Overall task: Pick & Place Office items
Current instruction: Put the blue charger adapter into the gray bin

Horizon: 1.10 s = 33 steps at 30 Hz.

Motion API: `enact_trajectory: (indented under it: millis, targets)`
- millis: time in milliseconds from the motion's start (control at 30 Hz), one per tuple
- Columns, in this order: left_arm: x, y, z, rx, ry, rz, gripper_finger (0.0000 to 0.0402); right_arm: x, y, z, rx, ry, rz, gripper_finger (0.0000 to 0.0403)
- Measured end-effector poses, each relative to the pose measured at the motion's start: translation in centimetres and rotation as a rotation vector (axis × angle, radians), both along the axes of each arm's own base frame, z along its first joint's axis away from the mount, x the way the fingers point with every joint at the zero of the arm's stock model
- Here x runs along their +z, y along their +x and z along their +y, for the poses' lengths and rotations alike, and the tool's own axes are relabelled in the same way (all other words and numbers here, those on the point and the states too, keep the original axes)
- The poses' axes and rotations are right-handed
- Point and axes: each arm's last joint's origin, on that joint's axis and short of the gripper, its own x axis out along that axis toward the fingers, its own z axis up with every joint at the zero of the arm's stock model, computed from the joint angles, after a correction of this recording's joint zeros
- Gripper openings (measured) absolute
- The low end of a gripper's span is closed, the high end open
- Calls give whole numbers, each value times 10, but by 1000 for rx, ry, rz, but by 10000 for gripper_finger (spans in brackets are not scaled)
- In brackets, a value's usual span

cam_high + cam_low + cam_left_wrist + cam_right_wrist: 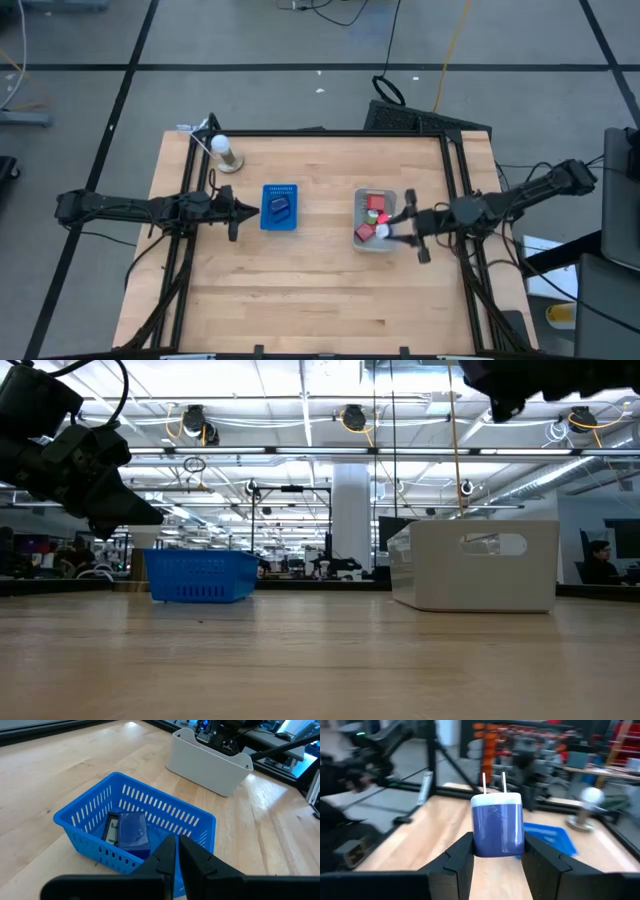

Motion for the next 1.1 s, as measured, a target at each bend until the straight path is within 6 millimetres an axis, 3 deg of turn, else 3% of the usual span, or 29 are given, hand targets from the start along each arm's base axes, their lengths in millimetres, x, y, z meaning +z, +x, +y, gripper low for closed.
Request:
enact_trajectory:
  millis: [267, 500, 700, 1100]
  targets:
    - [0, 0, 0, 0, 0, 0, 21, -27, -23, -15, -63, 45, -31, 130]
    - [0, 0, 0, -1, 4, 1, 21, -36, -20, -18, -126, 62, 12, 129]
    - [0, 0, 1, 17, 15, 1, 21, -31, -3, -14, -140, 38, 104, 129]
    - [0, 0, 1, 22, 19, 2, 21, -37, 50, -8, -314, -126, 577, 129]
